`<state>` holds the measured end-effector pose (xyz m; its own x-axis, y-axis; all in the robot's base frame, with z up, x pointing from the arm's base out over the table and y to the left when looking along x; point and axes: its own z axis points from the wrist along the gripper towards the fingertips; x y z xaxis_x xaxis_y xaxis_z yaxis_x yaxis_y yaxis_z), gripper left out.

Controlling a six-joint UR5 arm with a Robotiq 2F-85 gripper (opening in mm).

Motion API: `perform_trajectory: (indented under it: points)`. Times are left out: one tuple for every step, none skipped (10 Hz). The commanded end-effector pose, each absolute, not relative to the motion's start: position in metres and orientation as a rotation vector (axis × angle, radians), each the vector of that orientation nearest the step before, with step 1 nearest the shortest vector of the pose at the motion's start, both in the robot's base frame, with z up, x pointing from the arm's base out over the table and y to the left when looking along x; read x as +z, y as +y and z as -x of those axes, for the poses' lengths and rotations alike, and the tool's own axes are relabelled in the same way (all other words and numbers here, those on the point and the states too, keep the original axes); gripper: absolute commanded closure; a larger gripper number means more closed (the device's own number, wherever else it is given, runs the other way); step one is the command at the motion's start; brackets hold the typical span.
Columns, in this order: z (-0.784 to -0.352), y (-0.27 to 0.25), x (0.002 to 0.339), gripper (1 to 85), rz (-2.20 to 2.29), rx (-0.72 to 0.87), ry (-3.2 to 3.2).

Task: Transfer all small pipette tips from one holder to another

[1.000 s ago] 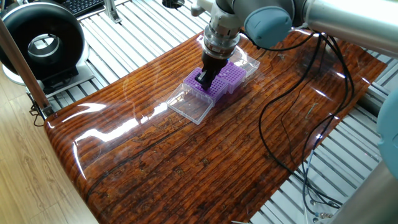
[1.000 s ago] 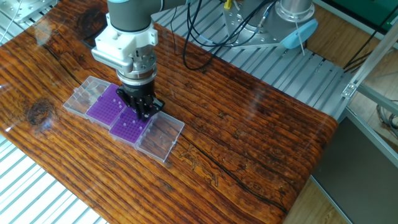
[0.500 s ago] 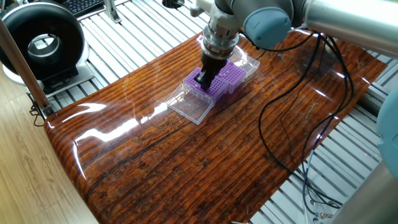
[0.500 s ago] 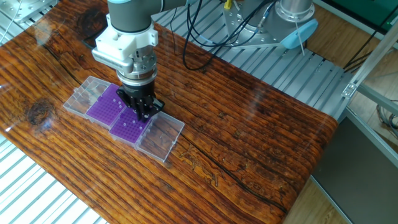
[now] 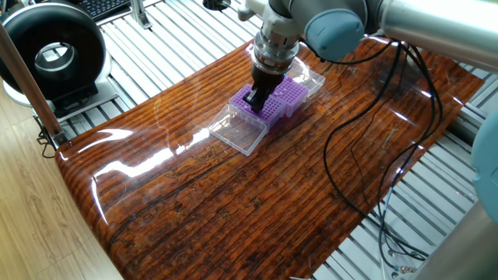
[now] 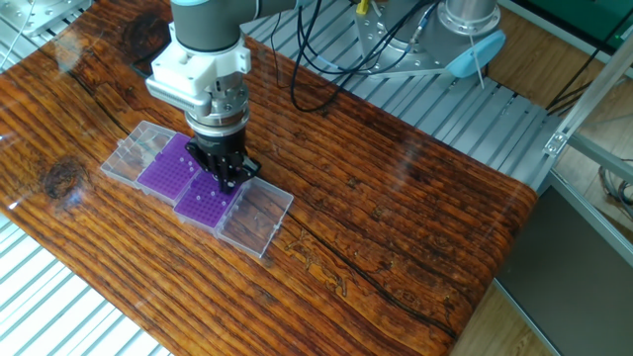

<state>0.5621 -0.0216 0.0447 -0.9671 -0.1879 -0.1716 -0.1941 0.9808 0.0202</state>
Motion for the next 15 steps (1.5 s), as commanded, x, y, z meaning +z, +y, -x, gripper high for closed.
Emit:
perform_trajectory:
  points:
    - [-0.562,-0.024,0.047,81.7,0.254,0.057,2.961]
    - [-0.562,-0.025,0.048,83.7,0.239,0.047,2.965]
    - [-0.562,-0.026,0.049,84.3,0.223,0.026,2.970]
    - [-0.563,-0.023,0.050,84.3,0.214,0.025,2.971]
    - [-0.563,-0.024,0.050,84.3,0.214,0.025,2.971]
    - [-0.562,-0.026,0.050,84.3,0.213,0.012,2.974]
    - [-0.562,-0.027,0.050,84.3,0.209,0.005,2.976]
    - [-0.561,-0.027,0.051,84.3,0.205,0.001,2.978]
    - [-0.561,-0.027,0.051,84.3,0.199,0.000,2.980]
    - [-0.560,-0.028,0.052,84.3,0.191,-0.011,2.985]
    - [-0.559,-0.029,0.054,84.3,0.183,-0.026,2.991]
    - [-0.559,-0.029,0.055,84.3,0.181,-0.028,2.993]
    - [-0.558,-0.029,0.056,84.3,0.174,-0.029,2.994]
    - [-0.557,-0.030,0.057,84.3,0.164,-0.040,3.000]
    - [-0.556,-0.030,0.058,84.3,0.153,-0.043,3.002]
